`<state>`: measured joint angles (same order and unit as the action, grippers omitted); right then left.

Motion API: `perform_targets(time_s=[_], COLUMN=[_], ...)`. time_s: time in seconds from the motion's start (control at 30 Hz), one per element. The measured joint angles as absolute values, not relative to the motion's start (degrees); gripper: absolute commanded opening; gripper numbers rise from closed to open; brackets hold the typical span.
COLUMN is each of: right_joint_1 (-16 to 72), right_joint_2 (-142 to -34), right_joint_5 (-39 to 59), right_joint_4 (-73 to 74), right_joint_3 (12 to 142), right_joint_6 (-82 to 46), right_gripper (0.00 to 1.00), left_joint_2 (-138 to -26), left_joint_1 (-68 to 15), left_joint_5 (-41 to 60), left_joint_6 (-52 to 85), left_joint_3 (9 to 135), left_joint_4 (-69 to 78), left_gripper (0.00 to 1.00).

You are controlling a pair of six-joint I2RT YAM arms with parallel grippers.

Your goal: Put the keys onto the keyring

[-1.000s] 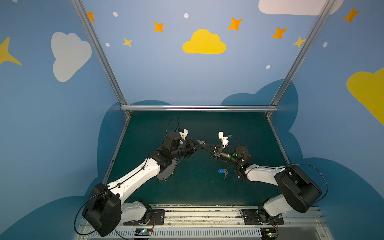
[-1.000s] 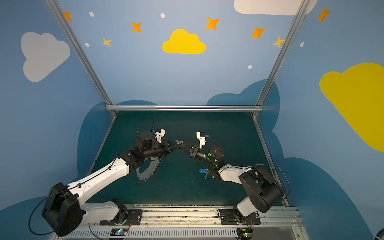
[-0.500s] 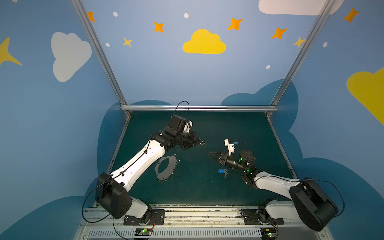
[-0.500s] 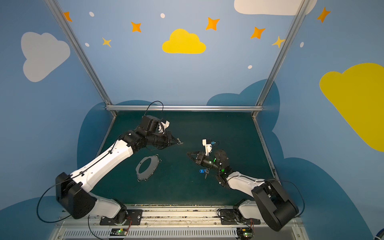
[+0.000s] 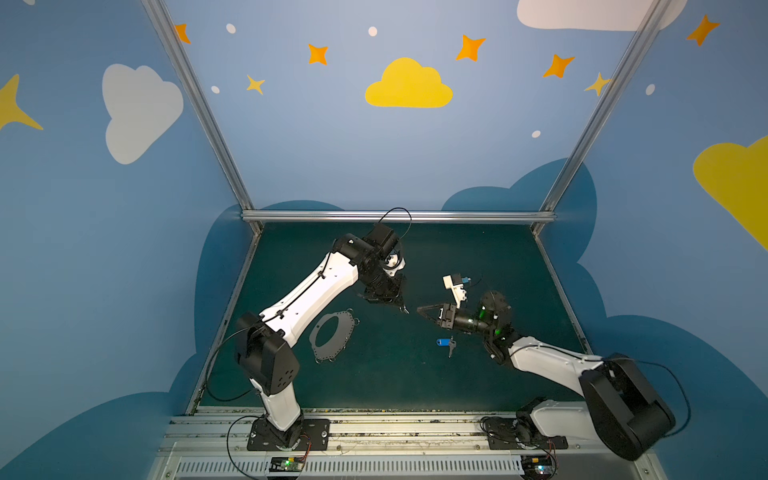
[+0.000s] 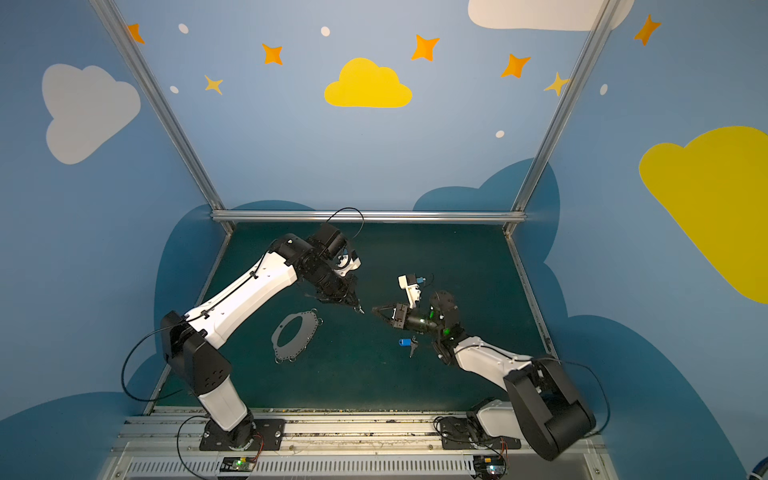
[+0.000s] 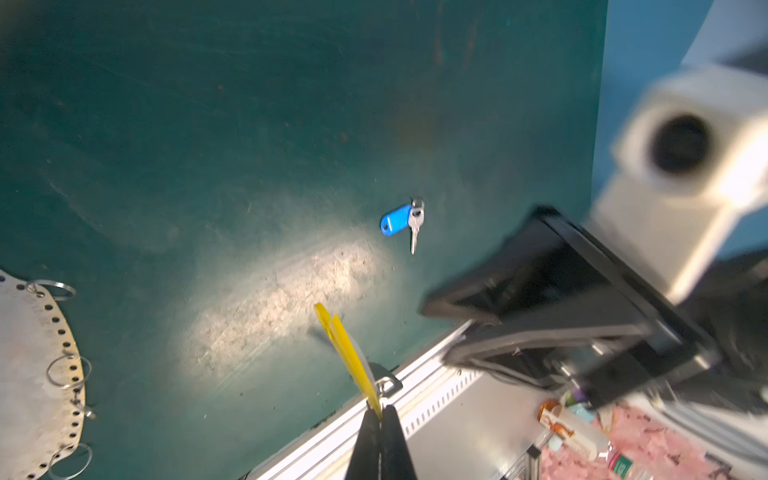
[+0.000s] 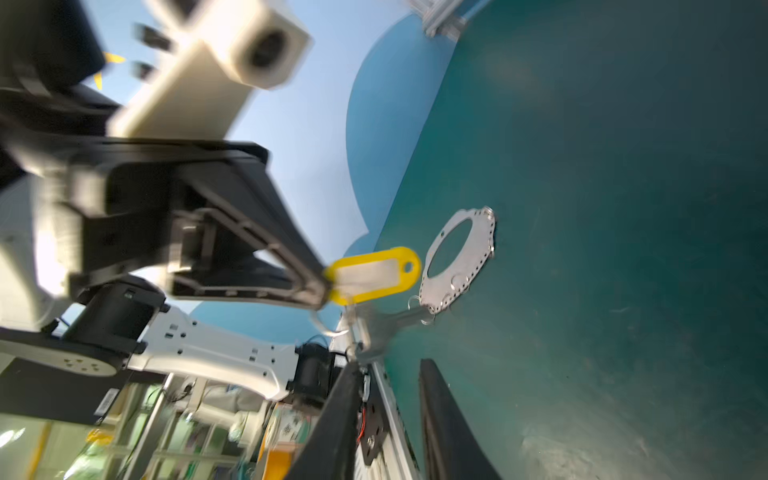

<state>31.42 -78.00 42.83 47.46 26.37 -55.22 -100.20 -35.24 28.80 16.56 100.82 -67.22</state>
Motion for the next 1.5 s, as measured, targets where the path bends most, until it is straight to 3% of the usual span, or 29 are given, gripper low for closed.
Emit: perform_targets(time_s=[0.3,0.43,0.83,1.07,1.5], right_joint_1=[31.4,31.9,34.7,34.9,35.4], right_joint_2=[-89.6,-91.5,-93.0,-93.1,-93.1], right_joint_5=[49.3,50.7,53.0,53.5,53.6], right_joint_4=[68.7,74.5,78.1,78.5,79.3], right_joint_3=[26.7,27.4,30.1,30.1,30.1], right_joint_6=[-64.8,-67.5,-68.6,-68.7,-68.6], right_gripper=[0.28,0.34,0.21,0.26,0.07], left_joint_2=[-100.2,-100.2,-100.2,-100.0,-98.7], left_joint_1=[-35.4,-35.4,-35.4,-35.4,-35.2], left_joint_5=[31.9,32.3,33.1,32.6,31.2], left_joint_6=[13.7,13.3,12.7,12.7,12.9], left_joint_3=[101.1,101.1,101.1,101.1,101.0], left_joint_4=[-70.1,-70.5,-70.5,-70.5,-71.3], left_gripper=[0.04,0.04,0.04,0.04,0.04])
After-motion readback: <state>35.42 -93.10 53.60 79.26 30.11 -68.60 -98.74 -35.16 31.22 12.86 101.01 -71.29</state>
